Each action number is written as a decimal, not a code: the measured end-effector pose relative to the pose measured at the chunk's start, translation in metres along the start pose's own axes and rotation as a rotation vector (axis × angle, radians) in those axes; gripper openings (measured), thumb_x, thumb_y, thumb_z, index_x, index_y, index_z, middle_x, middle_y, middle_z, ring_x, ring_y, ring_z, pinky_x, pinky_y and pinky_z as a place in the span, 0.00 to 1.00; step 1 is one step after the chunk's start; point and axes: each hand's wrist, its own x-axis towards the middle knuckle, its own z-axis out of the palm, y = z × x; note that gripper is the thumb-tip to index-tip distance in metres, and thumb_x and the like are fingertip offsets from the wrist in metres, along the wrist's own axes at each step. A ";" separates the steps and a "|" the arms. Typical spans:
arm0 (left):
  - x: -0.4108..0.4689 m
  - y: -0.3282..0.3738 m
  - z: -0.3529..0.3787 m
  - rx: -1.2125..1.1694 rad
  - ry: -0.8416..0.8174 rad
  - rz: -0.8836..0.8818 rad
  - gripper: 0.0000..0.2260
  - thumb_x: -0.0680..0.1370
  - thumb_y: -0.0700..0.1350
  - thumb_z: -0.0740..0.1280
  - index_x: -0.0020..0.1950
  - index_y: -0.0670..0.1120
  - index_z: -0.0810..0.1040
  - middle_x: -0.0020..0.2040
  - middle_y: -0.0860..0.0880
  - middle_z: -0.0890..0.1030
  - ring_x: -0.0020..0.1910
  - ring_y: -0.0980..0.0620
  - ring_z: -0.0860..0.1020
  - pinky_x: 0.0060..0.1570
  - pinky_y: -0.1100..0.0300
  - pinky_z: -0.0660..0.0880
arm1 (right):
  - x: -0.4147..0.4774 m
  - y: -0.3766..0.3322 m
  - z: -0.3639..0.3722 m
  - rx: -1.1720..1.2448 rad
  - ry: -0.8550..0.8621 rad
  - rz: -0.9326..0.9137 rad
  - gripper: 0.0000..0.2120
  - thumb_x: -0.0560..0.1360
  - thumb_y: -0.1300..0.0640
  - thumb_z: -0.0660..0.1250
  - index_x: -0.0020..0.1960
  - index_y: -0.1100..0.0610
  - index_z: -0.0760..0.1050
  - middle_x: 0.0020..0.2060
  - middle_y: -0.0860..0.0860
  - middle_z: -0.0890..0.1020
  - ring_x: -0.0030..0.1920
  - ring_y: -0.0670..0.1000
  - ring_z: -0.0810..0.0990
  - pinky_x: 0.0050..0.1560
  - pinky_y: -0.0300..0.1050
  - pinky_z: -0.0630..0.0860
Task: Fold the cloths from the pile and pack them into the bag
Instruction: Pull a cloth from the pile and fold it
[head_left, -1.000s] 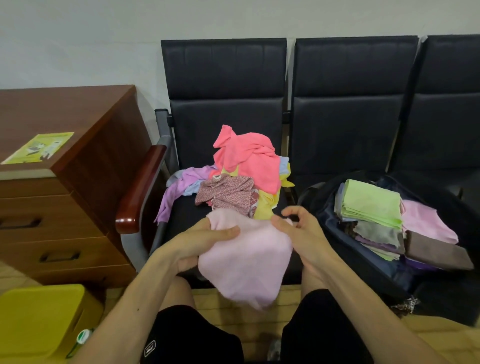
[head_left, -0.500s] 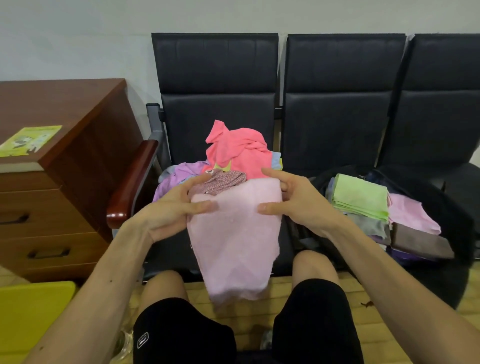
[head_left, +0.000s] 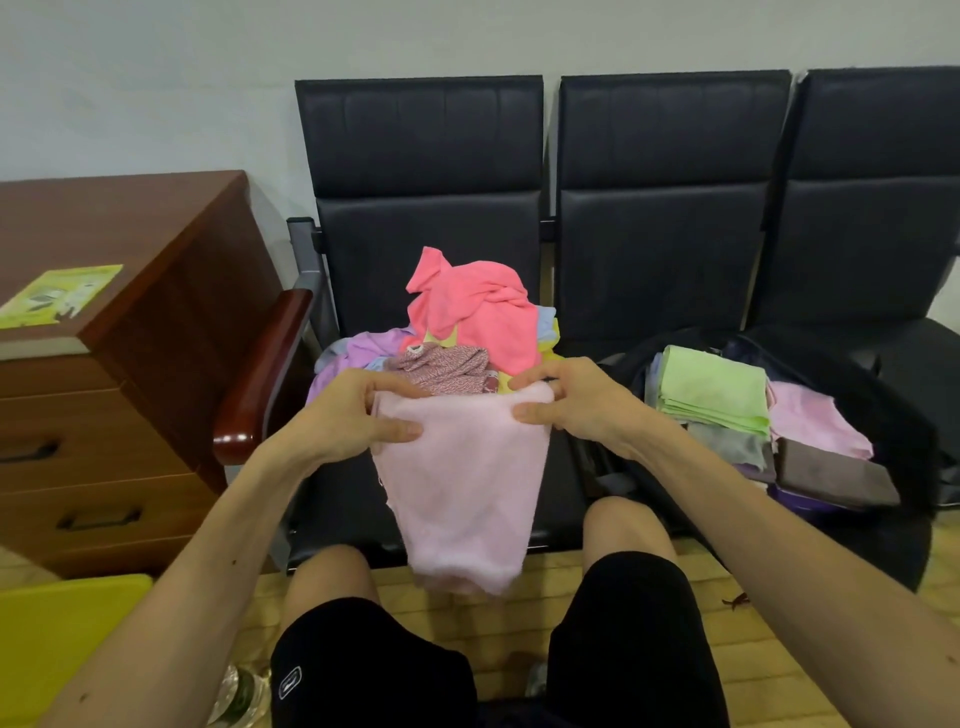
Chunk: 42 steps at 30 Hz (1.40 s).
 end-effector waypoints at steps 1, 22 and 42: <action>0.001 0.002 -0.001 0.029 0.026 -0.020 0.10 0.72 0.42 0.76 0.51 0.53 0.83 0.50 0.54 0.84 0.48 0.53 0.83 0.44 0.64 0.81 | 0.000 0.000 -0.001 0.060 0.023 0.002 0.14 0.73 0.61 0.75 0.57 0.54 0.79 0.52 0.50 0.83 0.49 0.50 0.84 0.48 0.42 0.82; 0.000 0.017 -0.003 0.244 0.302 0.038 0.13 0.71 0.48 0.77 0.55 0.49 0.85 0.48 0.53 0.84 0.46 0.54 0.82 0.48 0.56 0.80 | -0.015 -0.029 -0.022 -0.419 0.241 -0.288 0.17 0.74 0.55 0.74 0.61 0.58 0.81 0.58 0.52 0.83 0.49 0.44 0.77 0.55 0.40 0.74; -0.020 0.035 0.005 0.197 0.369 0.215 0.15 0.72 0.59 0.67 0.50 0.51 0.83 0.47 0.53 0.77 0.46 0.54 0.76 0.43 0.61 0.75 | -0.021 -0.011 -0.042 -0.369 -0.005 -0.223 0.21 0.82 0.52 0.61 0.38 0.68 0.72 0.35 0.61 0.73 0.36 0.55 0.72 0.44 0.53 0.73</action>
